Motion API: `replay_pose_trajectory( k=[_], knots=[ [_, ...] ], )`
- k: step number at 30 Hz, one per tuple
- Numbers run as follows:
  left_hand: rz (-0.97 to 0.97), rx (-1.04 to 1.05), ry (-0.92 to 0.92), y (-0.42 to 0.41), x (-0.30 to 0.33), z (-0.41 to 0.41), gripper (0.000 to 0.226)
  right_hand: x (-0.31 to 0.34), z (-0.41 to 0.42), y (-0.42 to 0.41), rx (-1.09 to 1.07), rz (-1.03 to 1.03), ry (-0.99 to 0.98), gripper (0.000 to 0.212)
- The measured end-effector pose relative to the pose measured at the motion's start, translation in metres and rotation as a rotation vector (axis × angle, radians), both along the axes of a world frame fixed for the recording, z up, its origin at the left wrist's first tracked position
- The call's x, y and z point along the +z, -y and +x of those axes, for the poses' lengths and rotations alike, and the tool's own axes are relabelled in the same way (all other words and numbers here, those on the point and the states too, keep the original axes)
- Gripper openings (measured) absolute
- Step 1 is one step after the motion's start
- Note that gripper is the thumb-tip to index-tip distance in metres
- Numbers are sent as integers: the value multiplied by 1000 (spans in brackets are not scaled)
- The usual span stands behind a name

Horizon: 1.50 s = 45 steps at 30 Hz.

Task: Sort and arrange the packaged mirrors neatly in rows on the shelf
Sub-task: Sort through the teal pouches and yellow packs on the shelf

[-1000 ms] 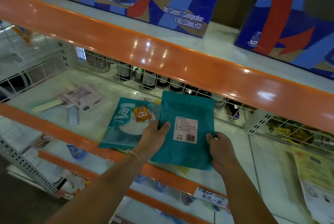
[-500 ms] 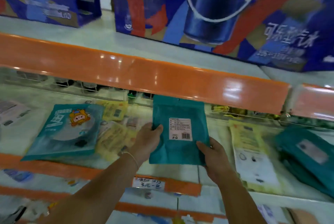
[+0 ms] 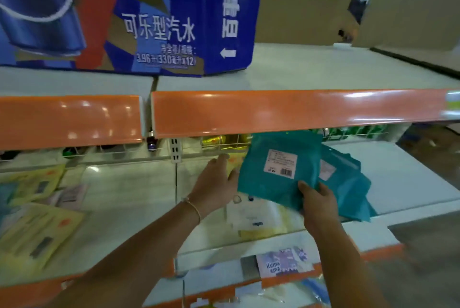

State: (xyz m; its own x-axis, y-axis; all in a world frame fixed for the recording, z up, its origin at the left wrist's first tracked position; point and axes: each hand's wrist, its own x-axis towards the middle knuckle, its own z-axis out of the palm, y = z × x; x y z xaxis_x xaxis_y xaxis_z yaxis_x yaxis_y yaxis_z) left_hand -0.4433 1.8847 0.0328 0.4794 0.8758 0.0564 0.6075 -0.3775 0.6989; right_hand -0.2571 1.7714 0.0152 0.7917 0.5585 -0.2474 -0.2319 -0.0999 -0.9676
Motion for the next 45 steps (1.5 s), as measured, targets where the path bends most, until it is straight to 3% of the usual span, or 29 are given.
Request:
replay_pose_trajectory(
  k=[6, 12, 18, 23, 27, 34, 45],
  knots=[
    [53, -147, -14, 11, -3, 60, 51, 0, 59, 16, -129, -113, 7, 35],
    [33, -209, -10, 18, -8, 84, 52, -3, 83, 22, -154, -182, -19, 34],
    [74, -216, -23, 20, -13, 83, 49, -4, 90, 26, -145, -427, 336, 35],
    [71, -200, -56, 18, -18, 73, 51, 0, 81, 22, -138, -675, 593, 52],
    [72, -169, -65, 12, -18, 57, 51, 8, 59, 5, -120, -579, 760, 51],
    [64, -24, -58, -7, -13, -5, 50, 13, -14, -44, 96, -387, 922, 38],
    [10, 266, -100, -28, -19, -180, 46, 9, -177, -111, 505, -189, 976, 32]
  ],
)
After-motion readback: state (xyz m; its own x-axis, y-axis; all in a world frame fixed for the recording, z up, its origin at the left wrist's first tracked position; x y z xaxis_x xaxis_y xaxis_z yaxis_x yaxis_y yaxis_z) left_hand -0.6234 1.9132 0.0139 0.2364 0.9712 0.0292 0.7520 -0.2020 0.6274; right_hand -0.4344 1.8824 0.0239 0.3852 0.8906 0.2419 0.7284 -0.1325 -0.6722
